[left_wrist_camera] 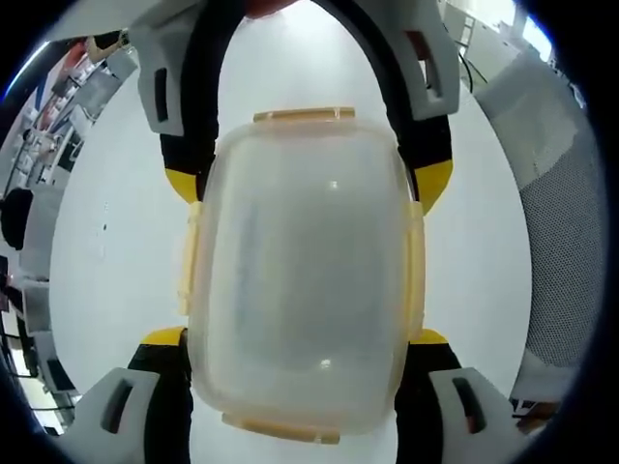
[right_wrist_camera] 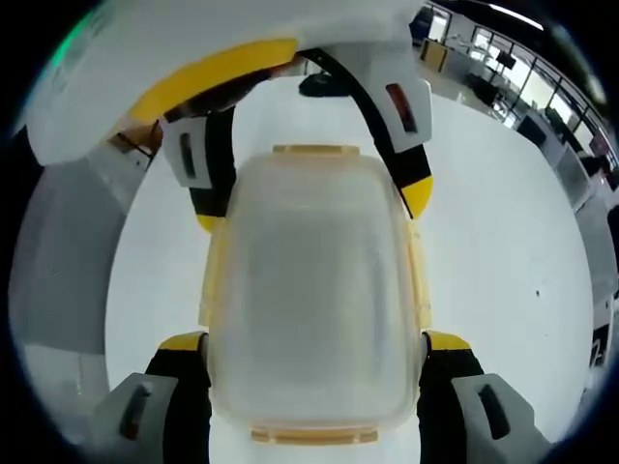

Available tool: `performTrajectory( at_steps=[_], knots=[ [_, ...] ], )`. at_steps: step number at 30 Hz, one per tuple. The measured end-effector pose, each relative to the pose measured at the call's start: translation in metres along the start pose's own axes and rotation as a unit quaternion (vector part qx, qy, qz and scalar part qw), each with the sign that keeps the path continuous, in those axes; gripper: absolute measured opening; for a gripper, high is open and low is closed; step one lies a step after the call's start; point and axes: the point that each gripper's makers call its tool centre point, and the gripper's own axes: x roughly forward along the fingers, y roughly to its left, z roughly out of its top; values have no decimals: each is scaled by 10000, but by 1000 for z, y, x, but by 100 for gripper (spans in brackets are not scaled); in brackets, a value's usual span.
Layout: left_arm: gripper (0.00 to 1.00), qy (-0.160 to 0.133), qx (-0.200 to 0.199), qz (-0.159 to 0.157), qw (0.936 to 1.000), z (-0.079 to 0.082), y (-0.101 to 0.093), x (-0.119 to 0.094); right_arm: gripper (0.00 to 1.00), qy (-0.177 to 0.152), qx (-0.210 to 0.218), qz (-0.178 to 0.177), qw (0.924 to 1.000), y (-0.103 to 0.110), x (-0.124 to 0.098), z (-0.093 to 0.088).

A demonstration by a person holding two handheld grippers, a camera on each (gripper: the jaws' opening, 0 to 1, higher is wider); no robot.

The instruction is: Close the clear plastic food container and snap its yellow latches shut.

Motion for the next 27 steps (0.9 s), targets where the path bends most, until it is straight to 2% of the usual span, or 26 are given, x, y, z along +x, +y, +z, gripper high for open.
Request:
performTrajectory(
  at_steps=[27],
  knots=[
    [89,-109,-69,-52,9999,-1,20,4,90,86,-47,5,10000,-22,2,2]
  ],
)
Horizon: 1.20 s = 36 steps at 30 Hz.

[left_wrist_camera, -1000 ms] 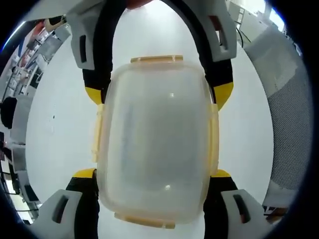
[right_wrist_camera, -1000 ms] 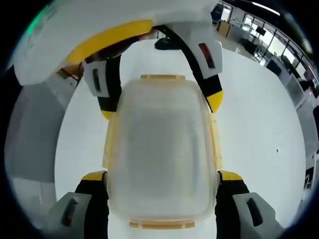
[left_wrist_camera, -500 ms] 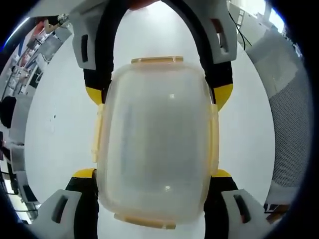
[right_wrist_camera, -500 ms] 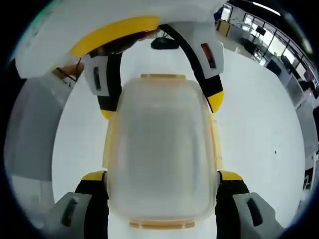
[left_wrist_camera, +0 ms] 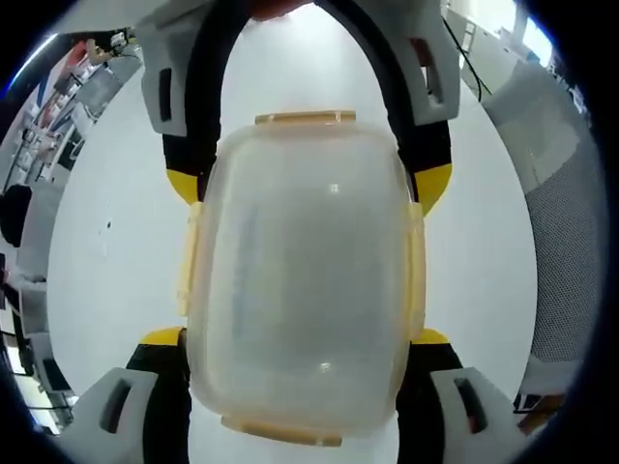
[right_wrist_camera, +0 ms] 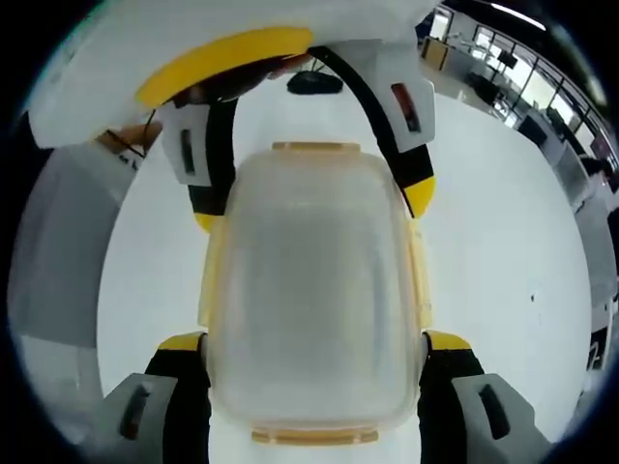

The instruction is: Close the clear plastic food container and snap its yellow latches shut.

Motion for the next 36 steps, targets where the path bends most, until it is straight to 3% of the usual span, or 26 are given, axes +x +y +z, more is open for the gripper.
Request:
performTrajectory(
  at_steps=[21,23,24,27,36],
  knots=[
    [89,-37,51,10,10000,1,1,-1,90,18,-26,-4,10000,1,-2,0],
    [90,-40,115,-46,9999,0,0,-1,93,22,-49,12,10000,2,-1,0],
    [98,-33,219,-140,9997,0,-3,0,100,57,-97,84,9999,6,0,-1],
    [99,116,288,-193,9993,-6,-8,3,100,89,-255,55,9996,9,3,-1],
    [99,83,204,-107,9997,-5,-3,1,100,63,-245,-19,9997,9,1,1]
  ],
)
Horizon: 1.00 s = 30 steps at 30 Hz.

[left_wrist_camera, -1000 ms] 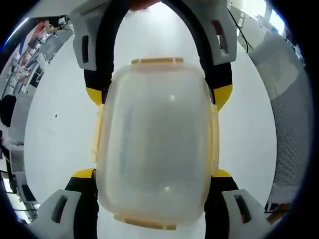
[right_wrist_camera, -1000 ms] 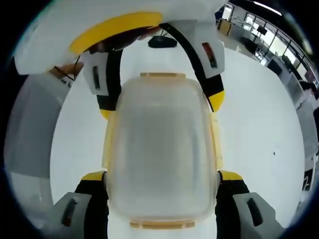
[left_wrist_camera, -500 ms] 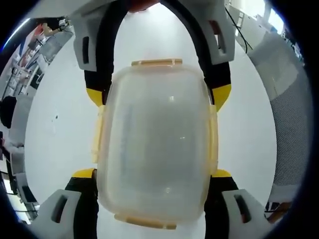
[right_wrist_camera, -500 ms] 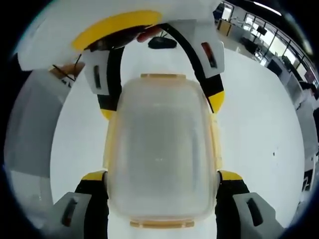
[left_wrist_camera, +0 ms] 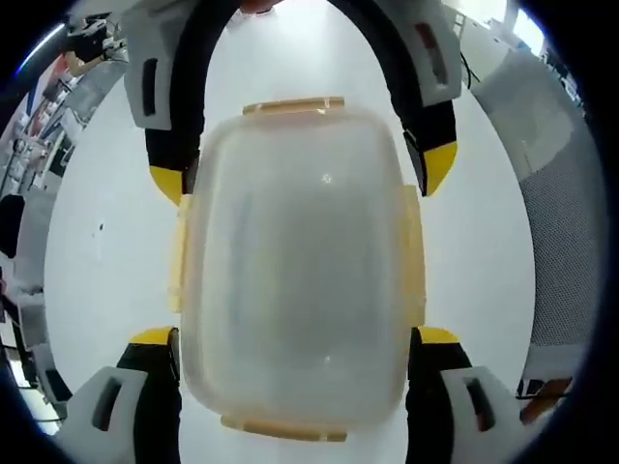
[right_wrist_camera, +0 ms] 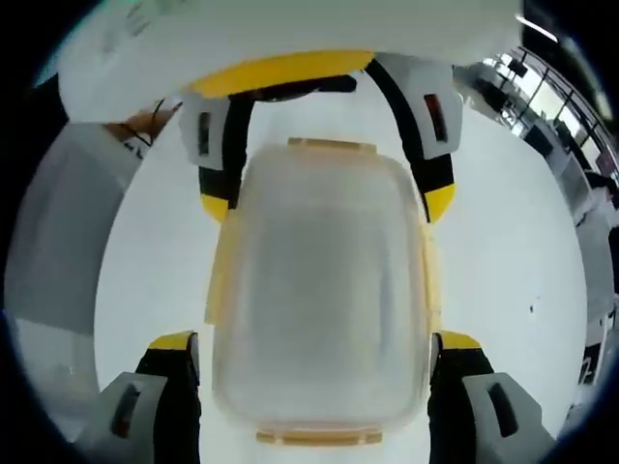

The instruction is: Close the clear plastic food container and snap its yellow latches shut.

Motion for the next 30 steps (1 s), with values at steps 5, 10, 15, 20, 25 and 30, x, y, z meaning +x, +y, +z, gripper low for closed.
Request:
performTrajectory(
  at_steps=[5,10,15,20,25,30],
  knots=[
    [97,-76,18,22,10000,4,-1,-2,100,-132,60,-117,9998,-3,-2,4],
    [96,-83,16,5,10000,3,-2,-3,99,-213,60,-61,9997,1,-2,2],
    [95,-211,-71,15,9998,4,-4,-5,99,-445,269,-145,9985,1,-7,3],
    [95,-271,-119,16,9996,2,-4,-8,99,-540,361,-216,9977,-1,-11,1],
    [93,-312,-143,41,9994,0,-2,-10,98,-652,457,-301,9964,-3,-15,3],
    [92,-303,-145,43,9994,-2,-3,-11,98,-760,488,-331,9954,-2,-18,7]
  ],
)
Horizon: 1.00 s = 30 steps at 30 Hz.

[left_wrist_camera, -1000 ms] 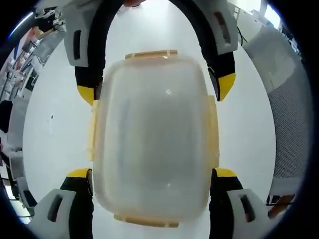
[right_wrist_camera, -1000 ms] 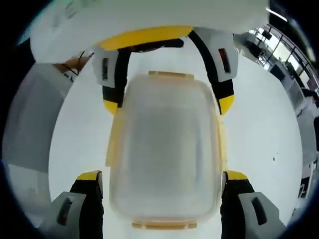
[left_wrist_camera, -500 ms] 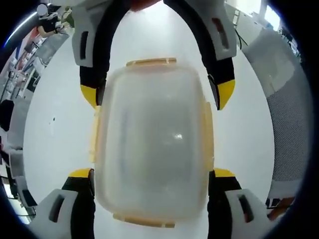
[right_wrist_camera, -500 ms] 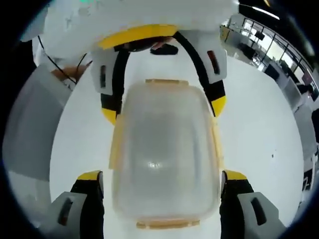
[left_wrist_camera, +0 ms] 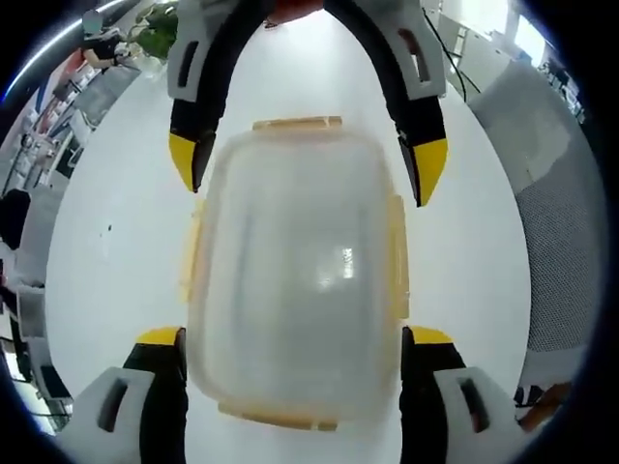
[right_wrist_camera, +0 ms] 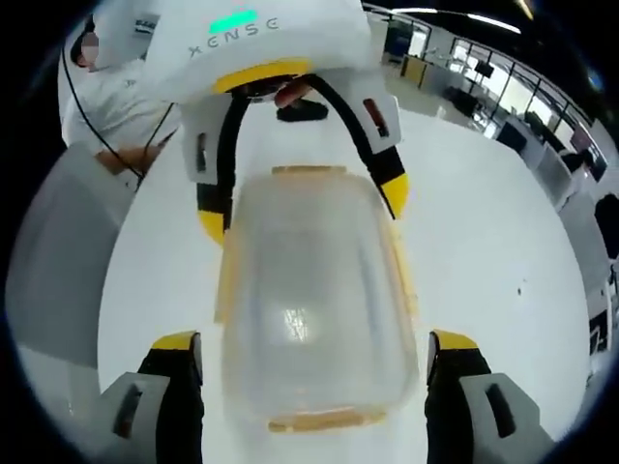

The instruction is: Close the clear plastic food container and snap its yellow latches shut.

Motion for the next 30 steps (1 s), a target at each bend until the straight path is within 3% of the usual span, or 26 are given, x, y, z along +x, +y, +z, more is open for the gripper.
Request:
performTrajectory(
  at_steps=[15,26,30],
  knots=[
    [92,-100,-155,158,9997,-1,1,-15,94,-23,136,-263,9996,-5,-12,1],
    [90,-382,-696,260,9965,-8,2,-24,94,-320,473,-436,9974,0,-22,-1],
    [87,-388,-702,327,9962,-11,-1,-26,94,-451,653,-552,9953,-1,-26,-4]
  ],
)
